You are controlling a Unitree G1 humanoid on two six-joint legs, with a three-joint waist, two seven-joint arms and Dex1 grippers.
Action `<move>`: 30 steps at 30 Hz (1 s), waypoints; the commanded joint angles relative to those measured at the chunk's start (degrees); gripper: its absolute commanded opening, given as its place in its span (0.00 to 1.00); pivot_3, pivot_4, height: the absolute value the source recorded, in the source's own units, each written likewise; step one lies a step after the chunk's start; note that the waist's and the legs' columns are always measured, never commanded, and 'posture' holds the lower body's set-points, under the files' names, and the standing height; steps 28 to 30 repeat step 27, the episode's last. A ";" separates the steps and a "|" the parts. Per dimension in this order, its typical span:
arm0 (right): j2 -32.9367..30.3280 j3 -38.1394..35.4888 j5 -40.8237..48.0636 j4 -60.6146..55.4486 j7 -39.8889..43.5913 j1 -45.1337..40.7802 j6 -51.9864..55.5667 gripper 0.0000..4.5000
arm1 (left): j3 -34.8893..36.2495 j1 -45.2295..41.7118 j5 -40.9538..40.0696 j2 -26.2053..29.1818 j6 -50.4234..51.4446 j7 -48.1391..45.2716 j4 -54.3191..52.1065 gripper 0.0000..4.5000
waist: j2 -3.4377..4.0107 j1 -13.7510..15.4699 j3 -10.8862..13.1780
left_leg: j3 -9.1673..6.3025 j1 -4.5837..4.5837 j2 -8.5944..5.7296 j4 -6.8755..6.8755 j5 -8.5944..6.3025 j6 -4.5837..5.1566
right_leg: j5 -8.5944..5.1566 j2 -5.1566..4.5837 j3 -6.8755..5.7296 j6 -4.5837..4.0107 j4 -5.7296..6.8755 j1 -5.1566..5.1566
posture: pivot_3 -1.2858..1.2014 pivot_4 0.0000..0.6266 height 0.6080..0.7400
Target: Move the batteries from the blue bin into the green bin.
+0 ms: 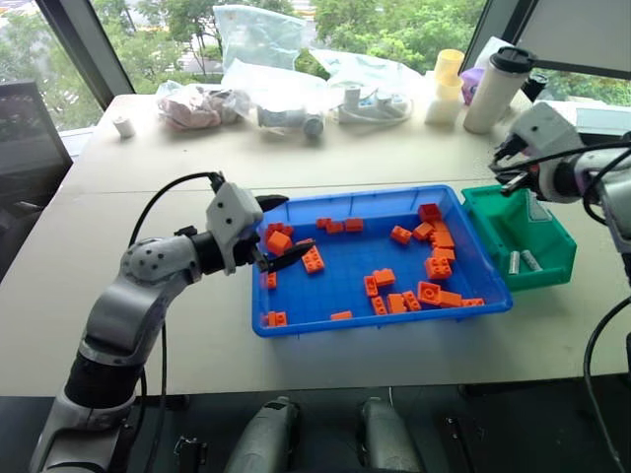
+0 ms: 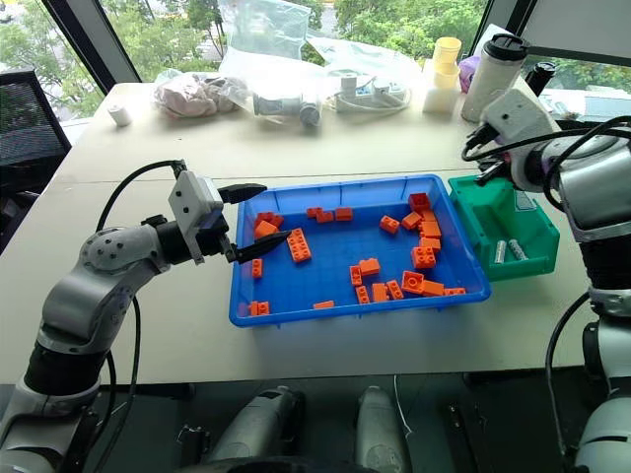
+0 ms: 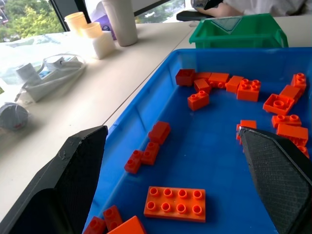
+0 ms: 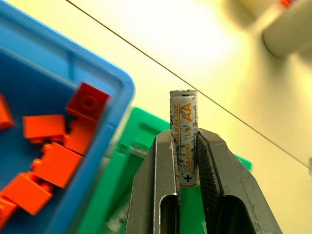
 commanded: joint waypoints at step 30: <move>-2.33 -13.18 11.33 -25.68 13.00 15.17 -3.73 0.99 | 1.61 -2.38 -2.91 1.28 -0.06 -4.28 0.70 1.00 | 0.02 0.06 -0.01 | 0.01 0.01 0.01 0.09 -0.11 0.19 | 0.00 0.01 0.03 0.01 0.03 0.03 | 0.52 0.24 1.00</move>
